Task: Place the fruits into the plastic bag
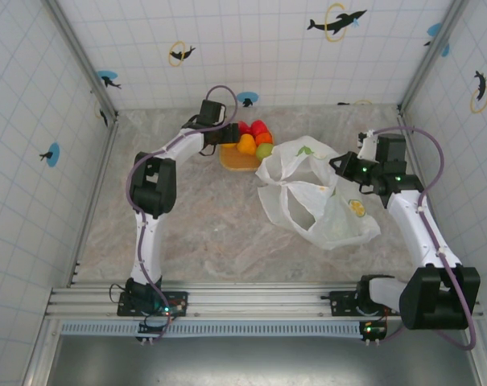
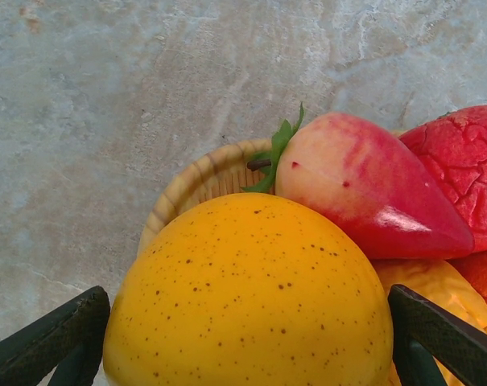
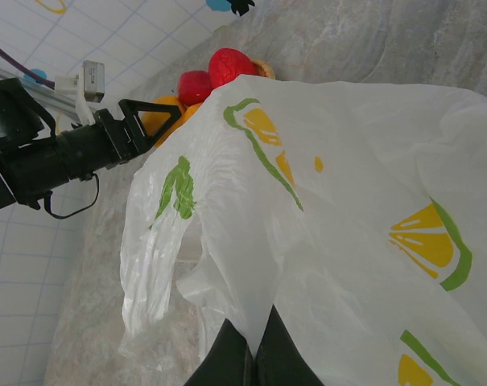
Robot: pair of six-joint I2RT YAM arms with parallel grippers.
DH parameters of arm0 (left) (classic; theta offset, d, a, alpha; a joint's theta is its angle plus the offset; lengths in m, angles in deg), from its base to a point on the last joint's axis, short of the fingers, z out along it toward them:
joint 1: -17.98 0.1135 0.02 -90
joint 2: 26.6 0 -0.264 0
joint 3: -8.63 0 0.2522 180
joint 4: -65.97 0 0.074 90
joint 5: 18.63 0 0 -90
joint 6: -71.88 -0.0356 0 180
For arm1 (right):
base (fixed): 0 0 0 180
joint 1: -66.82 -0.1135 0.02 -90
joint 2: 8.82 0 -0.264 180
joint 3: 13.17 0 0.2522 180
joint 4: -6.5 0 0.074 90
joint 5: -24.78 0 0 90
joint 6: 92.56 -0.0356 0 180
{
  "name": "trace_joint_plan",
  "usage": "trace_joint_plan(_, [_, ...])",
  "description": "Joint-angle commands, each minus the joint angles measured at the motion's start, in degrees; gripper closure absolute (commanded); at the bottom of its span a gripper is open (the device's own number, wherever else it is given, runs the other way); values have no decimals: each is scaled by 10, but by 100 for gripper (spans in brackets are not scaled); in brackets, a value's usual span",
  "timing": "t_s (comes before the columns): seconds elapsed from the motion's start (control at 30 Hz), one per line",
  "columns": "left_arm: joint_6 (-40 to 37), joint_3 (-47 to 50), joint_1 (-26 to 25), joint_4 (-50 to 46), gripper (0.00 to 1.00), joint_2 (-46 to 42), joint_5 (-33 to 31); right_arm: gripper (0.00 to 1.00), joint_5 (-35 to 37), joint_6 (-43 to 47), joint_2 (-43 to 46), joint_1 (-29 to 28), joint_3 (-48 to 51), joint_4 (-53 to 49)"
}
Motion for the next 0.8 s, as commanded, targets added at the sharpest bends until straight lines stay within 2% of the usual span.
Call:
trace_joint_plan(0.0, [-8,-10,5,-15,11,11,1,100,1,1,16,-4,7,3])
trace_joint_plan(0.6, [-6,-20,4,-31,11,14,8,100,4,0,27,-4,8,-2])
trace_joint_plan(0.77, [-6,-23,4,-32,16,14,8,100,4,0,32,-4,10,-4])
